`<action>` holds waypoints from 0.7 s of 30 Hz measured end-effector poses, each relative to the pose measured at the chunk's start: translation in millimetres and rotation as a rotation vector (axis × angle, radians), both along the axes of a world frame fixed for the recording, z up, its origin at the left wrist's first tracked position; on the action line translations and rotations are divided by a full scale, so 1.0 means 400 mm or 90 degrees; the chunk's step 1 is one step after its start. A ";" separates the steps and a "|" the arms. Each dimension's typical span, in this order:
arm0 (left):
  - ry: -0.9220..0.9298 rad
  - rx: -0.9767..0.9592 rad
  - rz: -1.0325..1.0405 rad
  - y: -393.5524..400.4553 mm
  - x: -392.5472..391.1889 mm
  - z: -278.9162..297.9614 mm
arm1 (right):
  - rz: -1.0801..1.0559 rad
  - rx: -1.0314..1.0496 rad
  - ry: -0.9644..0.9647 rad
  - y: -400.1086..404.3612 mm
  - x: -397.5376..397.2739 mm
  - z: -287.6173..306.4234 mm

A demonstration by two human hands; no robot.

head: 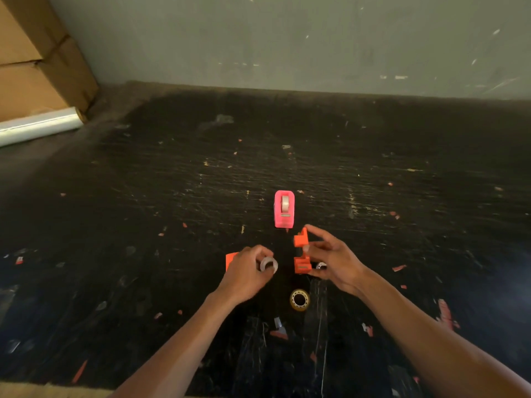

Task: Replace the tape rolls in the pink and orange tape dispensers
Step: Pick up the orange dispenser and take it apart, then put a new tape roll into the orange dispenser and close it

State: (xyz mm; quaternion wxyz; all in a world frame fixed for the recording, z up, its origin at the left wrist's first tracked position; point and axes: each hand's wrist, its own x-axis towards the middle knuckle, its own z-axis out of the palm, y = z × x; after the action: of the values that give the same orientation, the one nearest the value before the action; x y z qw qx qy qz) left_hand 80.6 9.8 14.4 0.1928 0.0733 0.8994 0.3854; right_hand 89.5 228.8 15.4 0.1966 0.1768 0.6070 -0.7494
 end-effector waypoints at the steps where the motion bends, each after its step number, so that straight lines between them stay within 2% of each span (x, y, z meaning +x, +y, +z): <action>1: 0.042 -0.101 -0.074 -0.003 0.005 -0.010 | -0.021 -0.004 -0.001 0.005 -0.002 -0.001; 4: 0.134 -0.317 -0.222 0.000 0.020 -0.034 | -0.059 -0.006 0.003 0.018 -0.006 -0.001; 9: 0.139 -0.397 -0.266 0.019 0.007 -0.037 | -0.097 -0.015 0.006 0.042 0.004 0.010; 12: 0.136 -0.375 -0.274 0.044 -0.006 -0.032 | -0.134 -0.029 0.006 0.067 0.015 0.018; 17: 0.144 -0.247 -0.280 0.145 -0.018 -0.041 | -0.192 -0.032 0.012 0.124 0.041 0.026; 21: 0.128 -0.215 -0.325 0.229 -0.025 -0.068 | -0.221 -0.031 0.007 0.157 0.063 0.026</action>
State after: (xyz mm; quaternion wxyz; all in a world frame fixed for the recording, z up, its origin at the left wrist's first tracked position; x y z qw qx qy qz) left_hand 70.6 101.4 -12.9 0.2028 0.3016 0.9177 0.1605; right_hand 114.5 291.7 25.8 0.0649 0.2701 0.5499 -0.7877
